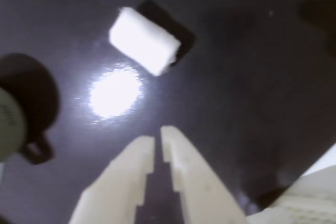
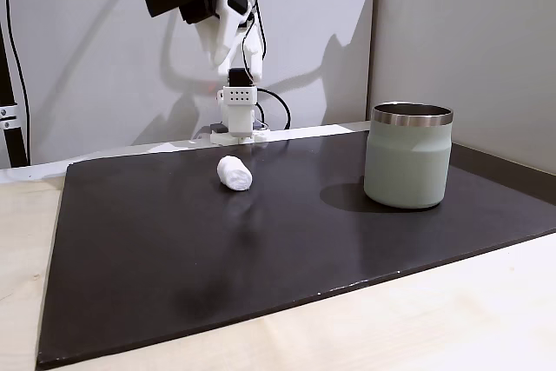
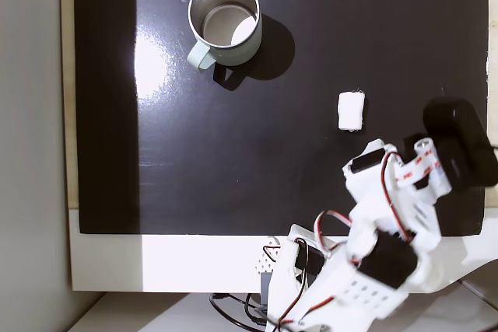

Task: Grasp a gauze and put it in the cup.

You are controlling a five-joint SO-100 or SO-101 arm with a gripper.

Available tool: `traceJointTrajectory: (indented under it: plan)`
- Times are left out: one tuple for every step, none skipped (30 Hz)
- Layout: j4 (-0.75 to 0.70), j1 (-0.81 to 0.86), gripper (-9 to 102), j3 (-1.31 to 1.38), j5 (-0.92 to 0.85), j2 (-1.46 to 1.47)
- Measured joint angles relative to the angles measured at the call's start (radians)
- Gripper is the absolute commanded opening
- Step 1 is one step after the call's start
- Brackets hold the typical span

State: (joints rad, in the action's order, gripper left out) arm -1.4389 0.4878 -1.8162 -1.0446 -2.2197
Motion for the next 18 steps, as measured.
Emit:
traceJointTrajectory:
  plan:
    - [0.003, 0.006, 3, 0.012, -0.023, 0.032]
    - [0.005, 0.011, 4, 0.029, -0.043, 0.064]
    - [0.005, 0.014, 6, 0.052, -0.06, 0.101]
    - [0.003, 0.014, 9, 0.078, -0.078, 0.144]
    - [-0.009, 0.014, 12, 0.112, -0.097, 0.19]
    - [-0.029, 0.012, 16, 0.149, -0.118, 0.236]
    - [-0.055, 0.006, 18, 0.184, -0.144, 0.282]
    - [-0.083, 0.0, 21, 0.221, -0.17, 0.328]
    - [-0.107, -0.006, 23, 0.255, -0.196, 0.37]
    - [-0.129, -0.014, 24, 0.285, -0.219, 0.41]
    - [-0.146, -0.018, 26, 0.313, -0.242, 0.446]
    - [-0.164, -0.02, 27, 0.339, -0.267, 0.479]
    - [-0.184, -0.02, 27, 0.364, -0.288, 0.506]
    - [-0.204, -0.018, 28, 0.387, -0.308, 0.532]
    - [-0.224, -0.014, 29, 0.414, -0.33, 0.558]
    - [-0.242, -0.012, 29, 0.437, -0.353, 0.583]
    - [-0.261, -0.012, 29, 0.459, -0.371, 0.607]
    - [-0.27, -0.012, 29, 0.476, -0.387, 0.63]
